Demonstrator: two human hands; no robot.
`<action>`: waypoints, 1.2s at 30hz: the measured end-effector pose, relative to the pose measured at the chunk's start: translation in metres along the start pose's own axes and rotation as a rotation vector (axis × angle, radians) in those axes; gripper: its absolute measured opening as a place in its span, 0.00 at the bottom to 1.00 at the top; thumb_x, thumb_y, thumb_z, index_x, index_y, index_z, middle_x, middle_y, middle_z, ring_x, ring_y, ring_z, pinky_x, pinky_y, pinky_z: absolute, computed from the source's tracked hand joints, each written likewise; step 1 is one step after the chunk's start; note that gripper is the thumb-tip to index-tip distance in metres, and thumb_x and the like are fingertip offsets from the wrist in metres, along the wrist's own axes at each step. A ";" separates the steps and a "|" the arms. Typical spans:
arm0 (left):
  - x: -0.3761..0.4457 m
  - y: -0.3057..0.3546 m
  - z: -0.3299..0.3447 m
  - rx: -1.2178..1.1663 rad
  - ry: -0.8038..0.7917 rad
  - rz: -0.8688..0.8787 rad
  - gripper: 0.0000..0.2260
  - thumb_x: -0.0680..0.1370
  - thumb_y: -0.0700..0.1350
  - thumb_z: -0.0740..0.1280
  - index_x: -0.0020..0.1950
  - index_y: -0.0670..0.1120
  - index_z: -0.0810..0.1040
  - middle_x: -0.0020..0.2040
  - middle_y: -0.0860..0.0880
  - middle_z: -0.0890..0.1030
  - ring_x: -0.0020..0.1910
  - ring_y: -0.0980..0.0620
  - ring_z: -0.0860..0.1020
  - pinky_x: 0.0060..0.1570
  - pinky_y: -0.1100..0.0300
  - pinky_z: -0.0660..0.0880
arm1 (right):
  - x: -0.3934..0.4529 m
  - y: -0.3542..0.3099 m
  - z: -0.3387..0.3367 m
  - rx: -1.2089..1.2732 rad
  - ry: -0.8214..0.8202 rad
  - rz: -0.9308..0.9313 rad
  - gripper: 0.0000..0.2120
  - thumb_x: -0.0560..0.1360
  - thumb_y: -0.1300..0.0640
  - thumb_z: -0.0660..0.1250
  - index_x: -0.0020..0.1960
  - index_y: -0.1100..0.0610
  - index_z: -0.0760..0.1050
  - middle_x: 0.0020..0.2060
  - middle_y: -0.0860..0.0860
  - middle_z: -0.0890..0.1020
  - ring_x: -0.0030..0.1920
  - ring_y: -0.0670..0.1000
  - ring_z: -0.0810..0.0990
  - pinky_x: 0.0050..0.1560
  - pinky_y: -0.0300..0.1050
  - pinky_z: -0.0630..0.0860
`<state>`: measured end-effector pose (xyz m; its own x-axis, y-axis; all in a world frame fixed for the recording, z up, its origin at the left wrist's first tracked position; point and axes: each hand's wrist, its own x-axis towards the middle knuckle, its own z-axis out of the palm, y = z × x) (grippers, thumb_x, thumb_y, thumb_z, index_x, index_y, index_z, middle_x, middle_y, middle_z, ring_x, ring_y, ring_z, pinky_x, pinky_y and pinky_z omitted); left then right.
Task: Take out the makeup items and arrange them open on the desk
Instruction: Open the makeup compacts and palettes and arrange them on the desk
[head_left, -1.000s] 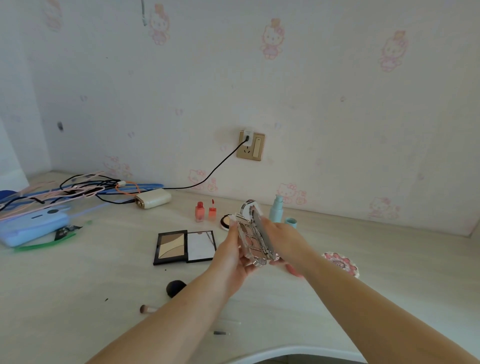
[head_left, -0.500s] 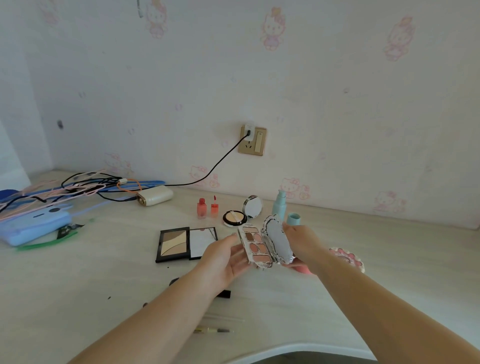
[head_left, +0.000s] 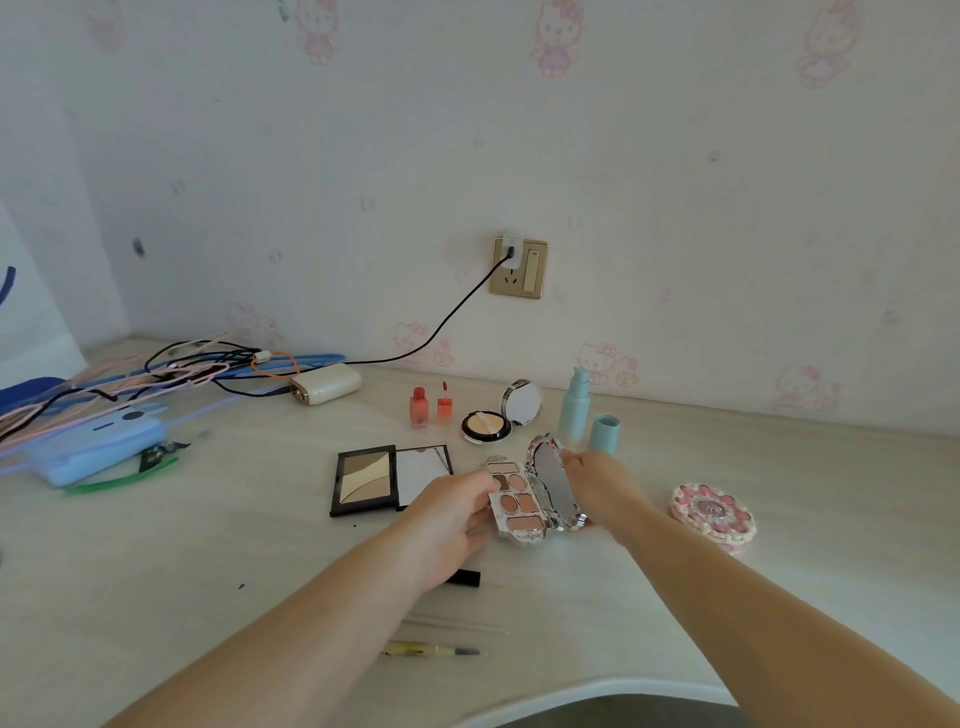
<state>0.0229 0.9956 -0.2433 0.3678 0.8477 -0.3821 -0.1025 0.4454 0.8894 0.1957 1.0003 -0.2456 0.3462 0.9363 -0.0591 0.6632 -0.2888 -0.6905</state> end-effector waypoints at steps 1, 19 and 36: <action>-0.001 0.001 -0.001 -0.001 -0.003 -0.014 0.13 0.77 0.41 0.61 0.59 0.43 0.79 0.54 0.46 0.83 0.47 0.52 0.78 0.52 0.58 0.68 | 0.000 0.000 0.002 0.017 -0.001 0.005 0.14 0.81 0.51 0.51 0.46 0.59 0.69 0.31 0.51 0.68 0.42 0.56 0.72 0.47 0.49 0.73; 0.002 0.006 -0.009 -0.094 -0.014 -0.077 0.05 0.78 0.42 0.62 0.47 0.44 0.76 0.37 0.47 0.83 0.45 0.50 0.77 0.52 0.53 0.70 | 0.014 0.008 0.007 0.034 0.031 0.024 0.22 0.80 0.45 0.51 0.37 0.57 0.71 0.28 0.50 0.72 0.30 0.49 0.72 0.33 0.42 0.69; -0.014 -0.002 0.051 0.188 -0.255 0.066 0.08 0.79 0.41 0.62 0.53 0.49 0.79 0.49 0.50 0.83 0.50 0.53 0.79 0.46 0.59 0.72 | 0.007 0.060 -0.087 -0.159 0.149 -0.157 0.12 0.76 0.52 0.64 0.59 0.50 0.76 0.53 0.49 0.81 0.51 0.51 0.79 0.50 0.42 0.72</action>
<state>0.0655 0.9678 -0.2271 0.5880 0.7632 -0.2681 0.0302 0.3105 0.9501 0.2950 0.9722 -0.2247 0.3166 0.9358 0.1551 0.8087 -0.1808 -0.5598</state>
